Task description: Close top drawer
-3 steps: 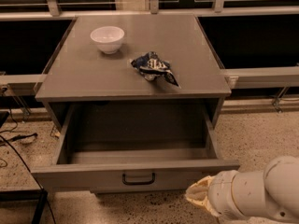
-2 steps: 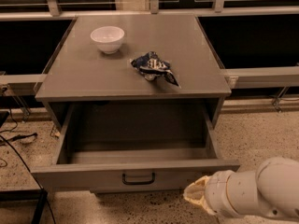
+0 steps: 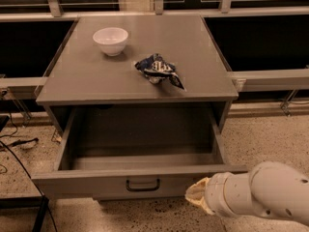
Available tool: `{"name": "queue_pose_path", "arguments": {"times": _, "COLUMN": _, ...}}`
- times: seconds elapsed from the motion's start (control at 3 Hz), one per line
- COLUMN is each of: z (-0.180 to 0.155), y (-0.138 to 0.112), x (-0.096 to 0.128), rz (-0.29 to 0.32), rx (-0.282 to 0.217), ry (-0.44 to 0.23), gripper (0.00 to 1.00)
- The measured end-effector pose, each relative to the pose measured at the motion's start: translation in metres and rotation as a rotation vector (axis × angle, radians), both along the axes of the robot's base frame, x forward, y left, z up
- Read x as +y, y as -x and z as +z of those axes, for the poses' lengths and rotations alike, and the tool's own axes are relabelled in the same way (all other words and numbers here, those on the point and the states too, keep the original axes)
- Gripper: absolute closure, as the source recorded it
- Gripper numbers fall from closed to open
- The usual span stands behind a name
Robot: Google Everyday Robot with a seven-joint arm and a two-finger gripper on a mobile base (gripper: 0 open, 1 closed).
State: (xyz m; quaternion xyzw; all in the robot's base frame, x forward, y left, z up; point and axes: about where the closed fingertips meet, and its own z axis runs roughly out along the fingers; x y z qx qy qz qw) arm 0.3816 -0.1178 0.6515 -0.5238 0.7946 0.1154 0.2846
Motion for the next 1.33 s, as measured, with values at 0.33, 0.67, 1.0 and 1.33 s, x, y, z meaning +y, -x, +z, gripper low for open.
{"name": "queue_pose_path", "arguments": {"times": 0.33, "z": -0.008, "y": -0.022, "x": 0.000, "rz": -0.021, "rx": -0.039, "ry": 0.007, "gripper": 1.00}}
{"name": "queue_pose_path", "arguments": {"times": 0.67, "z": -0.010, "y": -0.034, "x": 0.001, "rz": -0.031, "rx": -0.060, "ry": 0.009, "gripper": 1.00}}
{"name": "queue_pose_path", "arguments": {"times": 1.0, "z": -0.010, "y": -0.056, "x": 0.004, "rz": -0.039, "rx": -0.088, "ry": 0.007, "gripper": 1.00}}
{"name": "queue_pose_path", "arguments": {"times": 1.33, "z": -0.010, "y": -0.084, "x": 0.011, "rz": -0.042, "rx": -0.115, "ry": 0.004, "gripper": 1.00}}
